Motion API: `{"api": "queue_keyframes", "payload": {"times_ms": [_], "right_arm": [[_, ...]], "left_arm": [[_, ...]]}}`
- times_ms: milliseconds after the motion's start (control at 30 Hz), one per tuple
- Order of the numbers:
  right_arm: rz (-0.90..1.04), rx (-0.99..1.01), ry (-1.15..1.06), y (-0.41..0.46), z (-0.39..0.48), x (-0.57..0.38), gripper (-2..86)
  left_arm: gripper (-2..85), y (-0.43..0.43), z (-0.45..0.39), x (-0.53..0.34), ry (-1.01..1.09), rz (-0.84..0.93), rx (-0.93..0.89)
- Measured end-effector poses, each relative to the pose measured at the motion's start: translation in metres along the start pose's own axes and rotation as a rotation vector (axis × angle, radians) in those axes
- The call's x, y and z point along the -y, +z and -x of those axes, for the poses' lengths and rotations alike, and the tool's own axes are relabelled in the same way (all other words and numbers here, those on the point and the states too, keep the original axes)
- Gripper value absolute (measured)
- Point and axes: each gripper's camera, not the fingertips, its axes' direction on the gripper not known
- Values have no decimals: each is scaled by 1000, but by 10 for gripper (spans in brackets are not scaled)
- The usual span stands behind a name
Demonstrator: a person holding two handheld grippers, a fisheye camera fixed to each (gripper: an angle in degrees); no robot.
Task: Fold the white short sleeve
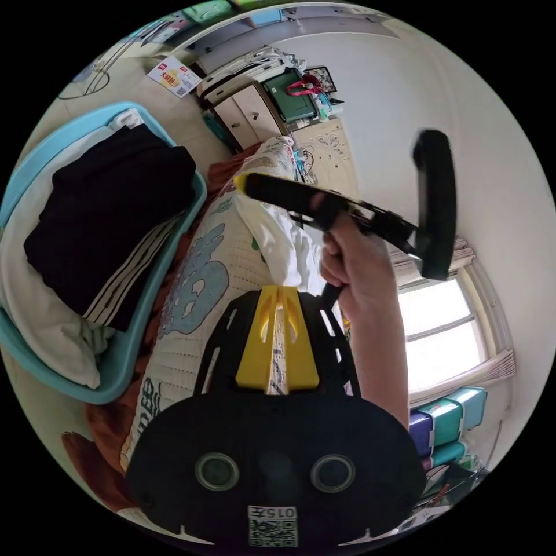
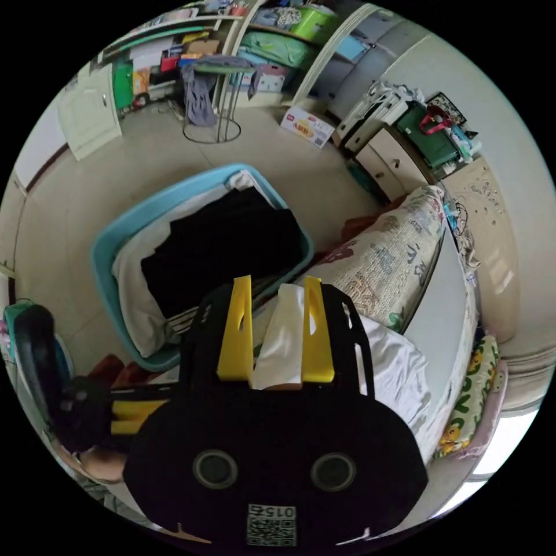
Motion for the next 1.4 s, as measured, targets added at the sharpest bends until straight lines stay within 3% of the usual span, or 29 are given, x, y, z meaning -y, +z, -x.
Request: {"api": "queue_keyframes", "payload": {"times_ms": [100,233,433,600,733,900,1067,1200,1400], "right_arm": [[104,-36,30,33,1,14,96],[54,-12,100,27,-13,7,42],[-253,161,291,-60,-86,-75,33],[-470,229,459,-120,-160,-214,34],[-468,287,459,-128,-193,-294,35],[-291,284,451,-94,-221,-371,42],[-249,387,510,-77,-259,-420,58],[-370,419,313,-118,-248,-438,67],[-335,512,-129,-163,-173,-415,53]], "left_arm": [[-6,3,-12,4,17,10,13],[-5,4,-29,10,31,11,27],[-4,-5,-105,17,230,-35,80],[-3,-1,-223,5,626,-60,238],[-1,30,-297,-14,894,88,277],[24,80,-368,-39,1129,374,336],[71,71,-411,-36,1186,318,373],[81,66,-428,-19,1161,229,514],[83,75,-446,4,1129,261,593]]}}
